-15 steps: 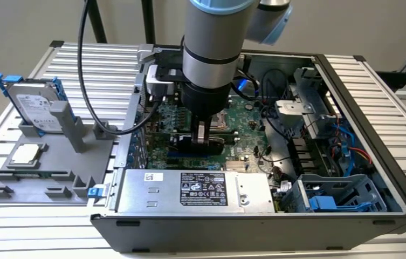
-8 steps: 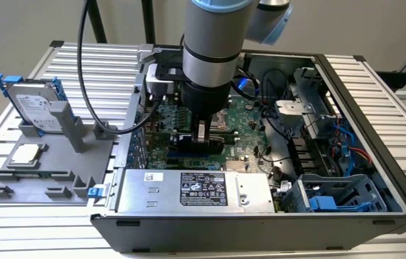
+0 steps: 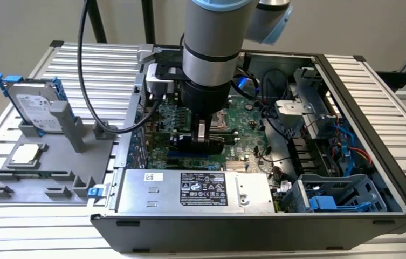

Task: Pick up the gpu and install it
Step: 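Insert the gpu into the slot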

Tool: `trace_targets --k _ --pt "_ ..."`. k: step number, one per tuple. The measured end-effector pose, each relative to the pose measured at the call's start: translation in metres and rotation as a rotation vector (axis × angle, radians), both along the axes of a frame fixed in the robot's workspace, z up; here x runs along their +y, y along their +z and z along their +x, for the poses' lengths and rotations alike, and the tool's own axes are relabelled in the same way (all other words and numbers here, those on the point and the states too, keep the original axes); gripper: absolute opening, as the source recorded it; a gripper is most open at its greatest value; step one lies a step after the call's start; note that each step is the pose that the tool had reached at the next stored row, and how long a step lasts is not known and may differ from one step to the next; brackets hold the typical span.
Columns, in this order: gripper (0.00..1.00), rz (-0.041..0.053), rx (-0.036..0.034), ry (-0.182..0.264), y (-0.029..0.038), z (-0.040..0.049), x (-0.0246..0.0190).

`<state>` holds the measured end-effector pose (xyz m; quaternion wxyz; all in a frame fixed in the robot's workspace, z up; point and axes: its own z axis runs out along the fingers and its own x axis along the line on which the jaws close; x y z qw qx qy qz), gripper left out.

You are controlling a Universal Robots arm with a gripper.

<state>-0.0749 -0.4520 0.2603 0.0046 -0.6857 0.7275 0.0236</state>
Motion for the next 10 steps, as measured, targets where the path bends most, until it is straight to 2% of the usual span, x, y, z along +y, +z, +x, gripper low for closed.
trace_targets --k 2,6,10 --pt "0.00 -0.0006 -0.0001 0.003 0.0000 0.0001 0.0004" --pt "0.00 -0.0039 0.0000 0.008 0.0000 0.0001 0.0050" --pt "0.00 -0.0058 -0.0001 0.008 -0.0009 0.0001 0.0052"
